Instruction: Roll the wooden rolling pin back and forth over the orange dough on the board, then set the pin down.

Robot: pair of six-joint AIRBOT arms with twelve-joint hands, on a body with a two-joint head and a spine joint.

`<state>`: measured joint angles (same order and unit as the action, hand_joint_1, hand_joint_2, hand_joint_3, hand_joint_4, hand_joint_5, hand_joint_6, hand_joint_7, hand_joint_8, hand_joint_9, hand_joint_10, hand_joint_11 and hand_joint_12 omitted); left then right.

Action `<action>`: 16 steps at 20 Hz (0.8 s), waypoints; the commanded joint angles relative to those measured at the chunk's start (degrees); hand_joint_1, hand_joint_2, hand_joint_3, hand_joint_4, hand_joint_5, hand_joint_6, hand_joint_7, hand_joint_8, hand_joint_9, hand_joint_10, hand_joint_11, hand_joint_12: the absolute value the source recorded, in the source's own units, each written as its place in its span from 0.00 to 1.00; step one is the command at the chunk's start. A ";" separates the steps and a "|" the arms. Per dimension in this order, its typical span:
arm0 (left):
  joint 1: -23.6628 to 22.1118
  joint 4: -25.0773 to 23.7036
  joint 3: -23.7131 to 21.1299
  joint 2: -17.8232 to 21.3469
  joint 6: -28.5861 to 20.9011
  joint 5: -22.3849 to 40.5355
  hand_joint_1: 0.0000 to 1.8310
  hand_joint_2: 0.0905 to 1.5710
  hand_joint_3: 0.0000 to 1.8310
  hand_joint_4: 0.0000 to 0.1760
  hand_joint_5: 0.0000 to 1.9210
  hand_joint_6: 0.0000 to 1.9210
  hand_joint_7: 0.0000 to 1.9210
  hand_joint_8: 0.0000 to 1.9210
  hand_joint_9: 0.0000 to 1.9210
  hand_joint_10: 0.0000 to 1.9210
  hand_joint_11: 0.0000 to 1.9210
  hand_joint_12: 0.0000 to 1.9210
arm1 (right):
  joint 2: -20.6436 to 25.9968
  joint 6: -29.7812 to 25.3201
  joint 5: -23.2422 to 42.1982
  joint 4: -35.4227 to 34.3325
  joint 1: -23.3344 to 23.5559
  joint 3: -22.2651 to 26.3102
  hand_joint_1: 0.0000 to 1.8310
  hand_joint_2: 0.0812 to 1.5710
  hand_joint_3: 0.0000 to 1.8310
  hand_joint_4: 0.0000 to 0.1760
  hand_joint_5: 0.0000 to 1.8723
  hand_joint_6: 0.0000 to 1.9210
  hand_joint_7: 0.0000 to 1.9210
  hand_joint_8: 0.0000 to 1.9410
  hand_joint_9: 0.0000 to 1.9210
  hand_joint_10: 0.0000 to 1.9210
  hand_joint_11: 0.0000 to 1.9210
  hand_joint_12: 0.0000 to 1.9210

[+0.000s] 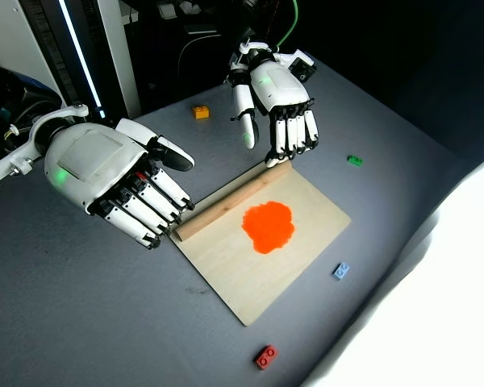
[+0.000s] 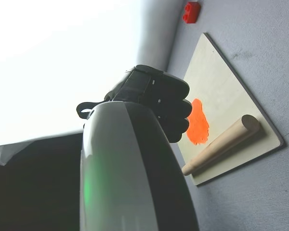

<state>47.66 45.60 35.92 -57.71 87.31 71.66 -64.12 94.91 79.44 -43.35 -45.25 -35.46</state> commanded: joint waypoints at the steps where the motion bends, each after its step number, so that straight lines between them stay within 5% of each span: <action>1: -0.29 -4.20 0.32 0.09 0.00 6.04 0.00 0.76 0.01 0.00 0.00 0.00 0.02 0.00 0.02 0.00 0.00 0.08 | -0.06 0.58 6.24 4.36 0.16 0.20 0.00 0.79 0.01 0.00 0.09 0.01 0.09 0.00 0.07 0.01 0.00 0.21; 16: 2.08 -3.03 1.27 -2.79 2.90 3.53 0.00 0.80 0.00 0.00 0.00 0.00 0.01 0.00 0.03 0.00 0.00 0.17 | -6.99 4.17 10.70 -1.93 -0.81 0.21 0.00 0.81 0.00 0.00 0.07 0.00 0.09 0.00 0.08 0.00 0.00 0.21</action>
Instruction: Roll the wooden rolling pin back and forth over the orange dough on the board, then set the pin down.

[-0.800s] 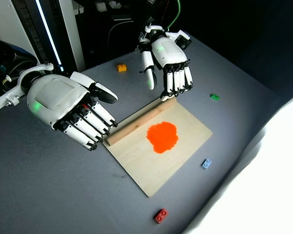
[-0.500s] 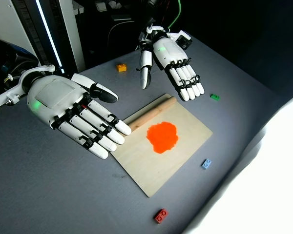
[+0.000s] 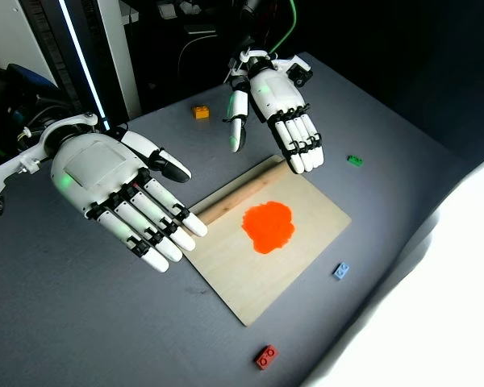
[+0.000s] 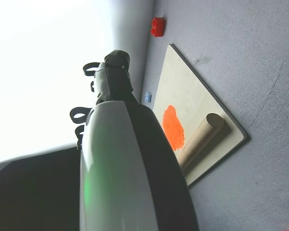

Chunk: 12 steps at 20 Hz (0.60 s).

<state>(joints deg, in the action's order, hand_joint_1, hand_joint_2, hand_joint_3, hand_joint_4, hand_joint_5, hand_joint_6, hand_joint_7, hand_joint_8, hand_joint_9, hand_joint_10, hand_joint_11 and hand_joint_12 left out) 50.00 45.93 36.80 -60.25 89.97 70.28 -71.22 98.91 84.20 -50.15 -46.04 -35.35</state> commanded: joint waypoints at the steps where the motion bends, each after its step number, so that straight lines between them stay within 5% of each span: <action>1: -0.29 -3.34 0.61 -0.75 0.35 4.91 0.00 0.80 0.00 0.00 0.00 0.00 0.02 0.00 0.02 0.00 0.00 0.12 | -0.34 0.24 6.27 4.86 0.04 0.11 0.00 0.81 0.00 0.00 0.07 0.00 0.08 0.00 0.06 0.00 0.00 0.15; 3: -0.21 -3.34 1.23 -1.83 0.58 4.94 0.00 0.81 0.00 0.16 0.00 0.00 0.02 0.00 0.02 0.00 0.00 0.08 | -1.60 0.63 7.01 4.74 0.10 0.10 0.00 0.79 0.00 0.00 0.10 0.01 0.11 0.00 0.10 0.01 0.00 0.25; 12: 0.02 -3.28 3.55 -6.00 -0.21 7.53 0.00 0.78 0.00 0.12 0.00 0.00 0.01 0.00 0.01 0.00 0.00 0.02 | -9.17 0.84 7.90 3.22 0.37 -5.60 0.00 0.78 0.00 0.00 0.10 0.00 0.12 0.00 0.10 0.01 0.00 0.23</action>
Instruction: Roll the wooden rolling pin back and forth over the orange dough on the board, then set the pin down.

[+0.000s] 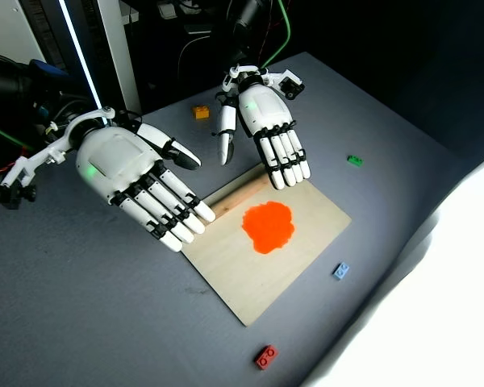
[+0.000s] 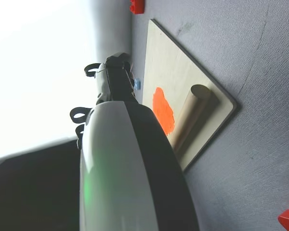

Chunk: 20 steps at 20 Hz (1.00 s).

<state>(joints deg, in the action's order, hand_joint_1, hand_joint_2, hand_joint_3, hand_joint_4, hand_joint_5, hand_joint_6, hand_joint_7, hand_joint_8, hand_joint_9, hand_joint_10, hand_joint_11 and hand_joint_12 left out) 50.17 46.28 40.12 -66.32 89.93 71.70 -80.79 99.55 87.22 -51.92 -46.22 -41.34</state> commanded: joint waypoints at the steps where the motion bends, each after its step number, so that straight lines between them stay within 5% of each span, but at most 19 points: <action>1: -0.11 -3.28 0.27 -0.08 -0.19 6.16 0.00 0.78 0.00 0.12 0.00 0.00 0.01 0.00 0.01 0.00 0.00 0.02 | -0.19 0.14 4.64 4.99 0.55 -0.33 0.00 0.78 0.00 0.00 0.10 0.00 0.12 0.00 0.10 0.01 0.00 0.23; 10: 3.55 -3.80 0.59 -0.15 -2.92 9.20 0.00 0.79 0.00 0.11 0.00 0.00 0.01 0.00 0.01 0.00 0.01 0.03 | -5.27 -0.47 2.57 6.54 -0.11 -6.59 0.00 0.78 0.00 0.00 0.10 0.00 0.11 0.00 0.09 0.00 0.00 0.20; 13: 4.45 -4.79 0.62 -0.54 -3.05 9.19 0.00 0.79 0.00 0.02 0.00 0.00 0.01 0.00 0.02 0.00 0.00 0.12 | -6.70 -0.50 2.15 6.55 -0.08 -8.34 0.00 0.78 0.00 0.00 0.09 0.00 0.10 0.00 0.08 0.00 0.00 0.18; 20: 5.43 -9.40 6.03 -4.23 -5.47 9.21 0.00 0.79 0.00 0.01 0.00 0.00 0.01 0.00 0.02 0.00 0.00 0.12 | -10.91 -1.39 2.93 7.48 -0.22 -13.39 0.00 0.78 0.00 0.00 0.09 0.00 0.10 0.00 0.08 0.00 0.00 0.17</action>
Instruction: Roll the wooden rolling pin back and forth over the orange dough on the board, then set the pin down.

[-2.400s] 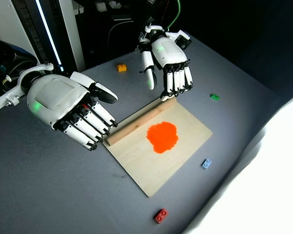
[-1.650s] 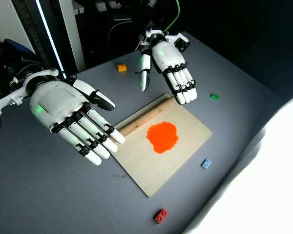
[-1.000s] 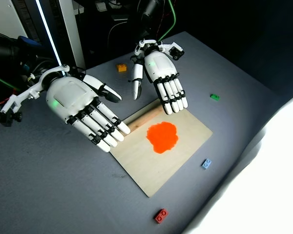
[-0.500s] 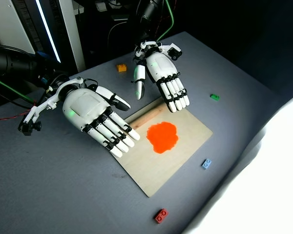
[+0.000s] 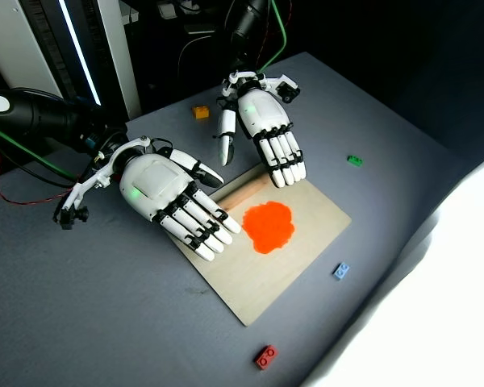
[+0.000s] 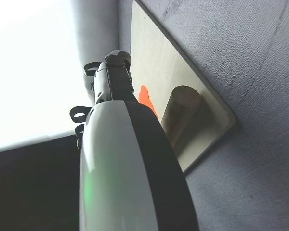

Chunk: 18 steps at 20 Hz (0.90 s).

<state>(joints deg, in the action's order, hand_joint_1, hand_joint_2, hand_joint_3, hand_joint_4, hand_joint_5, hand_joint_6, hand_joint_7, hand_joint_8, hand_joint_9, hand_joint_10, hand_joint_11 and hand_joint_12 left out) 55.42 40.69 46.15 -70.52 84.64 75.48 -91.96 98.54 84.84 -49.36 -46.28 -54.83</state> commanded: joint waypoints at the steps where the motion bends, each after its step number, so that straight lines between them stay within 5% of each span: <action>1: 0.18 -3.83 0.31 -0.33 -0.18 5.42 0.00 0.79 0.00 0.01 0.00 0.00 0.01 0.00 0.02 0.00 0.00 0.12 | -0.19 -0.58 5.71 4.94 -0.24 -0.17 0.00 0.78 0.00 0.00 0.09 0.00 0.10 0.00 0.08 0.00 0.00 0.17; 10: 1.22 -3.05 2.75 -2.97 -0.61 6.39 0.00 0.79 0.00 0.00 0.00 0.00 0.01 0.00 0.01 0.00 0.00 0.06 | -1.93 -1.16 7.86 5.21 0.18 -0.66 0.00 0.78 0.00 0.00 0.09 0.00 0.09 0.00 0.07 0.00 0.00 0.14; 11: 1.38 -3.05 2.99 -3.29 -0.70 6.59 0.00 0.78 0.00 0.00 0.00 0.00 0.00 0.00 0.00 0.00 0.00 0.01 | -2.02 -1.14 7.77 5.20 0.11 -0.73 0.00 0.79 0.00 0.00 0.09 0.00 0.07 0.00 0.05 0.00 0.00 0.05; 18: 1.68 -2.97 4.83 -4.39 -1.39 6.85 0.00 0.75 0.00 0.00 0.00 0.00 0.00 0.00 0.00 0.00 0.00 0.00 | -3.50 -1.37 7.39 5.17 -0.24 -2.97 0.00 0.82 0.00 0.00 0.08 0.00 0.06 0.00 0.05 0.00 0.00 0.07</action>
<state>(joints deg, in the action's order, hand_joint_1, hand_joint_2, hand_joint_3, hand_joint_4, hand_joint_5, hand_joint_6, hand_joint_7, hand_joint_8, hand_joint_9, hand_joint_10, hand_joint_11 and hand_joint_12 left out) 57.08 41.15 50.76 -74.87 83.48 76.49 -95.50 97.36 87.57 -49.28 -46.63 -57.76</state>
